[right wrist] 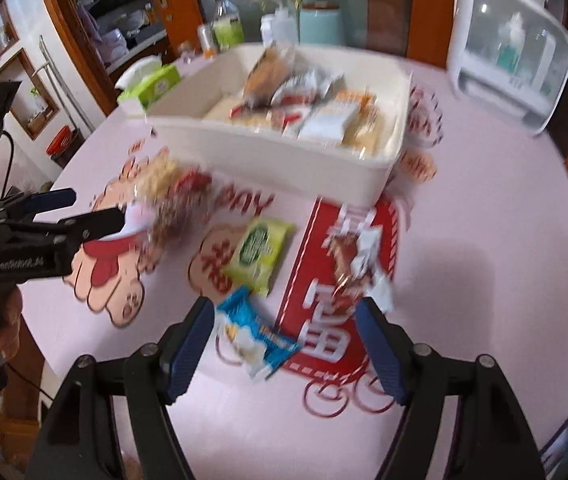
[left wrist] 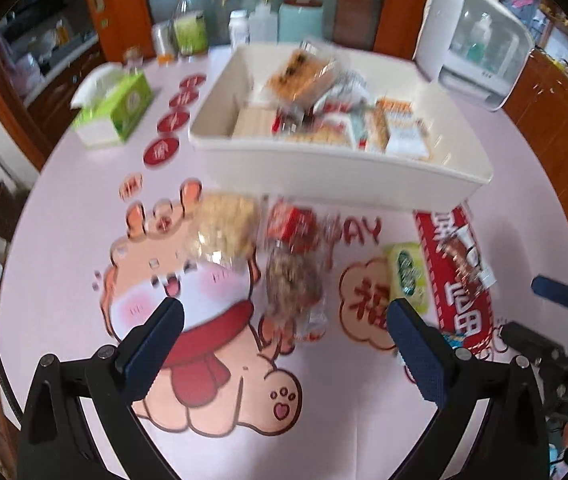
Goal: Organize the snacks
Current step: 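Grasp the clear nut bag with left tool while right tool grasps the blue pastry pack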
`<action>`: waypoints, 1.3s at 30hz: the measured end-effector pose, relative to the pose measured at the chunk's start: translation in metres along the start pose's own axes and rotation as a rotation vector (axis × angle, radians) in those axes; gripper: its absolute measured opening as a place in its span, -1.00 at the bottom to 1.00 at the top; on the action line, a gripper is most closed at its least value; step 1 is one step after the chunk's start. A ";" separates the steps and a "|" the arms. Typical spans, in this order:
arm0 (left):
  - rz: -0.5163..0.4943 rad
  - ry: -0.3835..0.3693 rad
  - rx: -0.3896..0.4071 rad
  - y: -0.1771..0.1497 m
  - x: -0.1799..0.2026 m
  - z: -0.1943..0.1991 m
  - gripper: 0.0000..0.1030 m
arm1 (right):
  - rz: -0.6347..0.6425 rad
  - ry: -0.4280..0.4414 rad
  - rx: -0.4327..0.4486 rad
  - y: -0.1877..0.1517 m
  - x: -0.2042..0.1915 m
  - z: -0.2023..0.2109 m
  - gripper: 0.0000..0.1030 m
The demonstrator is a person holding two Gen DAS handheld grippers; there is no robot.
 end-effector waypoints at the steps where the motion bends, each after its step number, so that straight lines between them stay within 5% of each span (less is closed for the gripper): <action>1: 0.007 -0.003 -0.011 -0.003 -0.001 -0.006 0.96 | 0.003 0.009 -0.010 -0.003 -0.002 -0.004 0.35; 16: 0.087 -0.046 -0.155 -0.013 -0.009 -0.073 0.91 | 0.103 0.014 -0.122 -0.025 -0.026 -0.065 0.33; 22: 0.118 -0.053 -0.178 -0.001 -0.008 -0.089 0.81 | 0.126 -0.017 -0.165 -0.028 -0.028 -0.081 0.08; 33: 0.135 -0.033 -0.196 0.022 0.003 -0.107 0.10 | 0.181 -0.075 -0.140 -0.028 -0.040 -0.084 -0.21; 39: 0.136 -0.013 -0.180 0.024 0.006 -0.104 -0.06 | 0.166 -0.081 -0.127 -0.026 -0.044 -0.086 -0.32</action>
Point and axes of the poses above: each gripper's, at about its wrist camera, not at the fingertips, and z roughly against the way its jaws point, x to its right, y to its top, the point moved 4 cm from there along -z, roughly the way its jaws point, and after that the axes turned 7 degrees about -x, right-handed, at the moved point
